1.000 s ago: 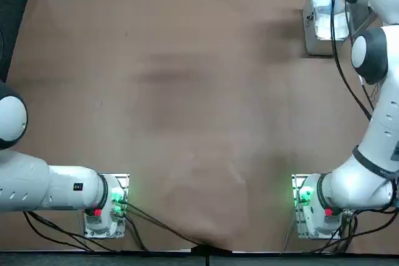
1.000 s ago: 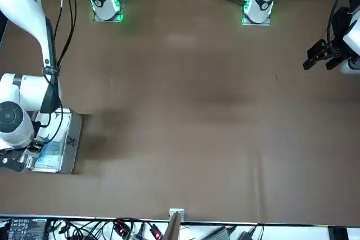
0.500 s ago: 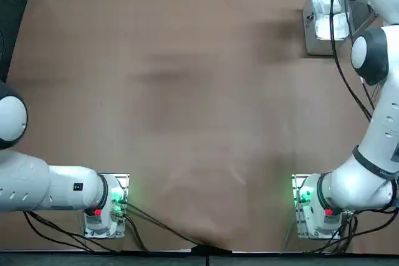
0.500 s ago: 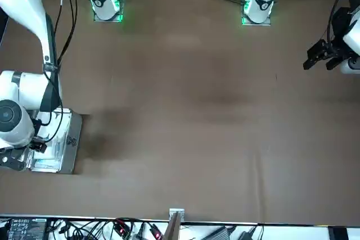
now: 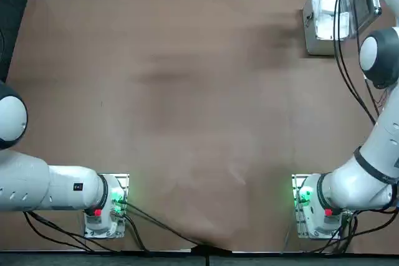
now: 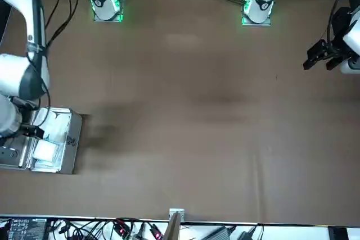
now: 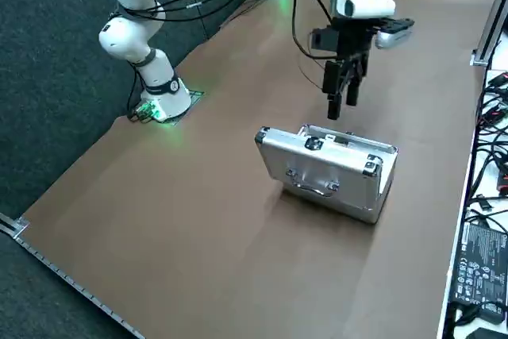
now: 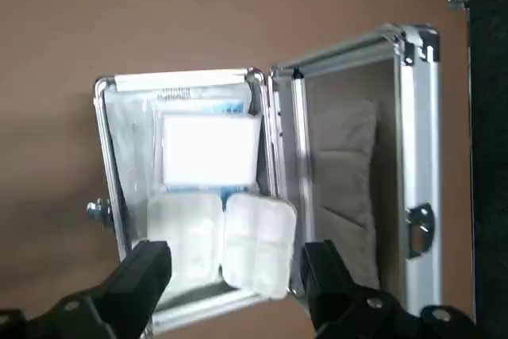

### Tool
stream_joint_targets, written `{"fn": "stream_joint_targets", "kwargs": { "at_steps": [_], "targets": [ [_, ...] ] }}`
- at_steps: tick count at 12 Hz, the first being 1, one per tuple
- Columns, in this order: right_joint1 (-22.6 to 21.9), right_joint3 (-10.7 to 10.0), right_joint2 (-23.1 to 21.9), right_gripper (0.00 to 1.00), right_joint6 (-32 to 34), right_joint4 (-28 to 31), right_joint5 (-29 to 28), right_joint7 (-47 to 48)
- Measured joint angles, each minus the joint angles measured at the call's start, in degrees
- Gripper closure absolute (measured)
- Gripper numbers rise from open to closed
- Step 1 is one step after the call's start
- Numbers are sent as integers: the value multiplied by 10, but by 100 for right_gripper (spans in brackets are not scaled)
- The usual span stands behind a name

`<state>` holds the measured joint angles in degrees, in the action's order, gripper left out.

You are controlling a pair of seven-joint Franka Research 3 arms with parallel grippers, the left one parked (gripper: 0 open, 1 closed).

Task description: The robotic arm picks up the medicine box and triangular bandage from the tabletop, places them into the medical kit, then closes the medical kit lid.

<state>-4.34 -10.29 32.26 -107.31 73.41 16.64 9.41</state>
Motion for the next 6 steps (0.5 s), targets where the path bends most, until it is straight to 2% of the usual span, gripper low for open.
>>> {"fn": "stream_joint_targets", "kwargs": {
  "at_steps": [2, 5, 6],
  "targets": [
    [9, -2, -18, 0, 17, 0, -21, -37],
    [9, -1, -26, 2, 26, 0, -22, -39],
    [9, -2, -30, 8, 31, 0, -22, -39]
  ]
}}
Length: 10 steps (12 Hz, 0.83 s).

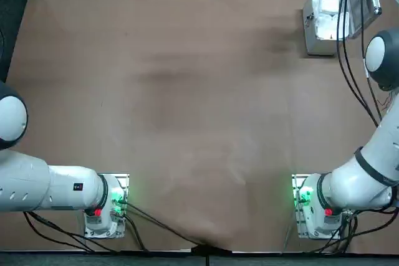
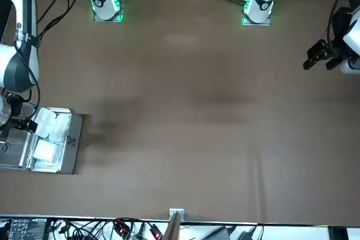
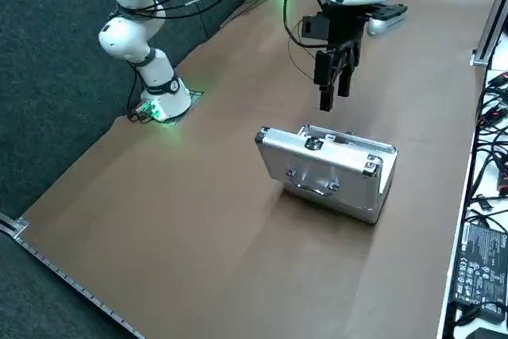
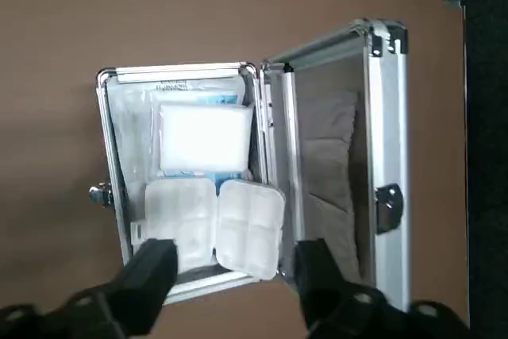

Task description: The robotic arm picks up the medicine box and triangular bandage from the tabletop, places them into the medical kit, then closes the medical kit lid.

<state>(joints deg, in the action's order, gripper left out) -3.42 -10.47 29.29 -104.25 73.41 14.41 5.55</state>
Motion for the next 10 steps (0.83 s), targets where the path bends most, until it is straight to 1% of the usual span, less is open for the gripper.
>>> {"fn": "stream_joint_targets", "kwargs": {
  "at_steps": [3, 5, 7, 8, 9, 10],
  "targets": [
    [6, -1, -16, 48, 13, 0, 0, -15],
    [18, -2, -26, 52, 21, 0, 0, -43],
    [39, -3, -30, 74, 22, 0, 0, -84],
    [53, -4, -31, 74, 21, 0, 0, -108],
    [66, -4, -30, 80, 17, 0, 0, -130],
    [80, -4, -30, 82, 9, 0, 0, -148]
  ]
}}
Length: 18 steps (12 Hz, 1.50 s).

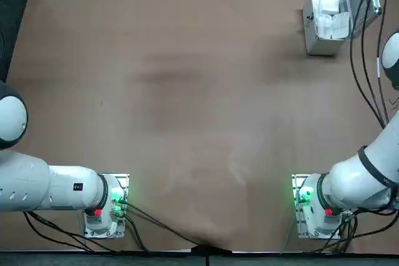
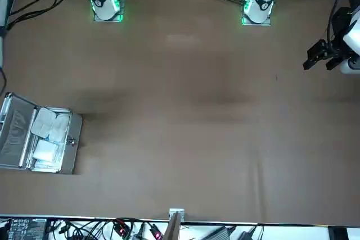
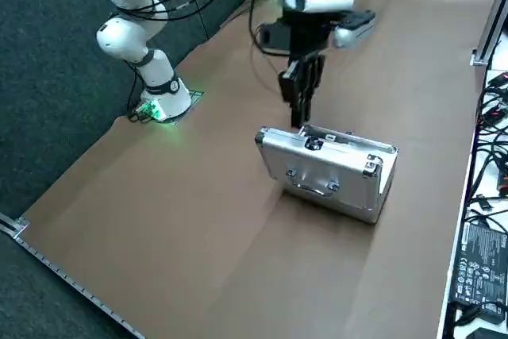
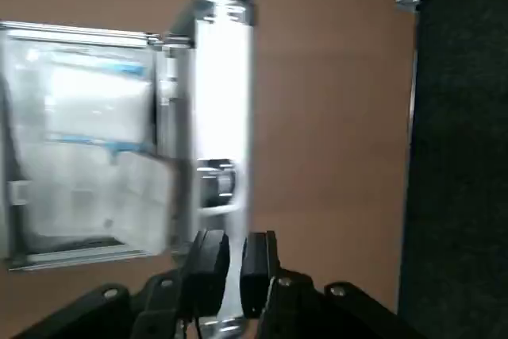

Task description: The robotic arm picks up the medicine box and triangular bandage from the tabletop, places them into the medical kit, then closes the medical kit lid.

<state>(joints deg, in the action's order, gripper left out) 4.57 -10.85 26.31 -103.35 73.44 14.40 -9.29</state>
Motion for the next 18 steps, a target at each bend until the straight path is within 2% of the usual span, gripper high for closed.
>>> {"fn": "stream_joint_targets", "kwargs": {
  "at_steps": [1, 2, 4, 6, 8, 13, 18],
  "targets": [
    [14, 0, 1, 84, -10, 0, 0, -15],
    [26, 0, 3, 93, -20, 1, -1, -30],
    [48, 1, 10, 94, -40, 2, -12, -50],
    [71, 1, 27, 99, -54, 4, -61, -74],
    [79, 1, 36, 99, -57, 4, -89, -82],
    [73, 7, 41, 99, -56, 4, -140, -83],
    [34, 12, 37, 99, -52, 4, -149, -78]
  ]
}}
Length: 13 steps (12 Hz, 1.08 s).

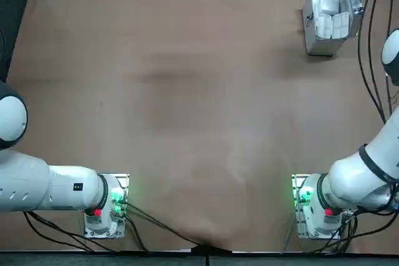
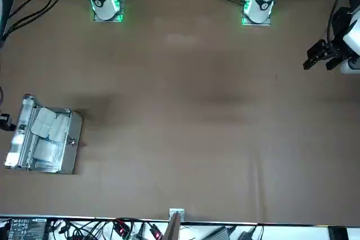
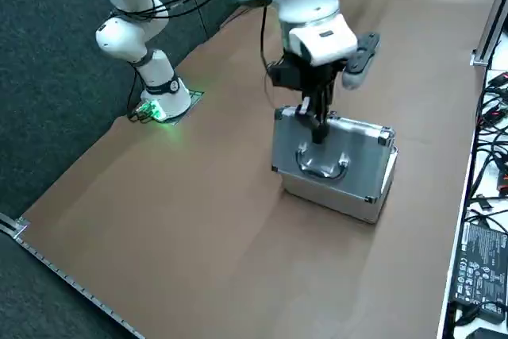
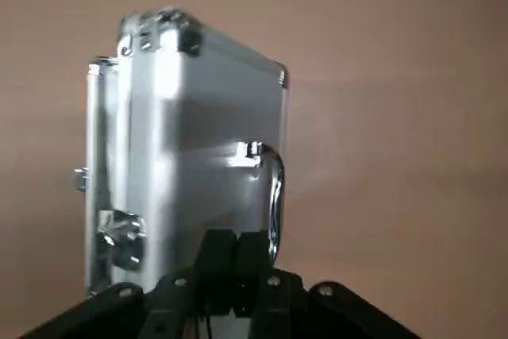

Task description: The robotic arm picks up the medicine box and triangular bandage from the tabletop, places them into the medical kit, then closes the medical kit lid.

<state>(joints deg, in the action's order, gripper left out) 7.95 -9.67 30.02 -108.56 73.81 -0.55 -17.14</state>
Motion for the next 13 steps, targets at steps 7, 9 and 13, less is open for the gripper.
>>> {"fn": "stream_joint_targets", "kwargs": {
  "at_steps": [7, 9, 13],
  "targets": [
    [-54, 1, -24, 97, 38, 0, -1, 43],
    [-67, 1, -31, 85, 53, 0, -1, 70],
    [-101, 2, -47, 59, 93, -1, -1, 132]
  ]
}}
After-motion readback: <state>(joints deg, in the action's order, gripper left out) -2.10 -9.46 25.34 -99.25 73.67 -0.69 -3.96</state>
